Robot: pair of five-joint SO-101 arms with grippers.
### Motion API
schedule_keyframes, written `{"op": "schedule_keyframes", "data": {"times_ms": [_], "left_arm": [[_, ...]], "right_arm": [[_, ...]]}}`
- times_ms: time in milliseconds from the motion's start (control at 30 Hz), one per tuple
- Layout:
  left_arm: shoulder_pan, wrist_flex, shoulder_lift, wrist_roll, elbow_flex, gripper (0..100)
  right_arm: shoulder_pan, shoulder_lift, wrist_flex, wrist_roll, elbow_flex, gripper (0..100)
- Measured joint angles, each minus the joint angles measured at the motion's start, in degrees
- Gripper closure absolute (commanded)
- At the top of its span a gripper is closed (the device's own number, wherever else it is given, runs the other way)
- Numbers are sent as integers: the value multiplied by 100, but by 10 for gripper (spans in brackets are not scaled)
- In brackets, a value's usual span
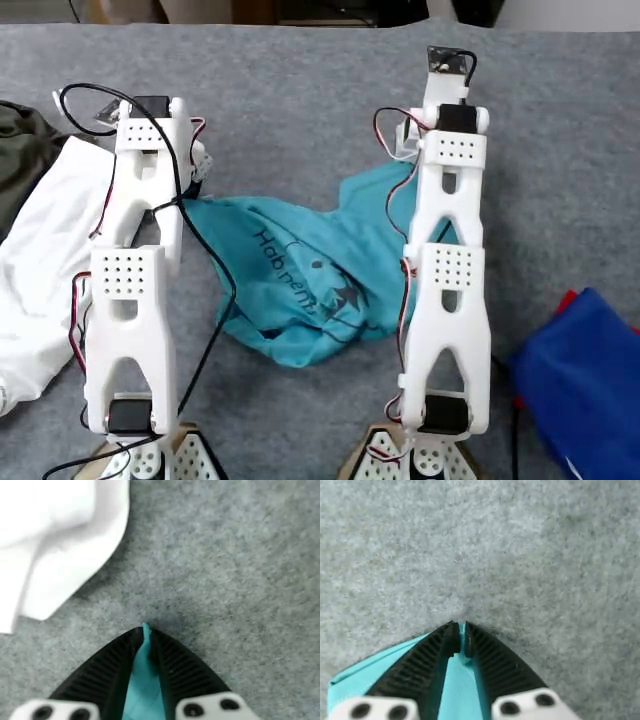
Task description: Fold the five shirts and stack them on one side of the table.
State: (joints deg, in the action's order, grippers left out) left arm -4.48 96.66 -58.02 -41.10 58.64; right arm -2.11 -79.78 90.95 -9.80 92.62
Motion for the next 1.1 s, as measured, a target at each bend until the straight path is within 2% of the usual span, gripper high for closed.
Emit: {"op": "schedule_keyframes", "data": {"times_ms": [167, 267, 433, 600, 733, 900, 1100], "left_arm": [[0, 0, 0, 9, 114, 981], [0, 9, 0, 273, 396, 981], [0, 70, 0, 1319, 1134, 981], [0, 299, 0, 2787, 1996, 981], [-35, 352, 0, 3842, 2541, 981], [-167, 352, 396, 4114, 2971, 981], [-18, 352, 1916, 4158, 3086, 981]], "right_arm": [[0, 0, 0, 18, 0, 991], [0, 0, 0, 26, 0, 991], [0, 211, 185, 114, 0, 993], [0, 897, 932, 642, 0, 993], [-26, 1415, 1020, 1099, 0, 993], [-105, 2400, 1020, 1662, 0, 993], [-88, 4079, 1037, 2031, 0, 993]]}}
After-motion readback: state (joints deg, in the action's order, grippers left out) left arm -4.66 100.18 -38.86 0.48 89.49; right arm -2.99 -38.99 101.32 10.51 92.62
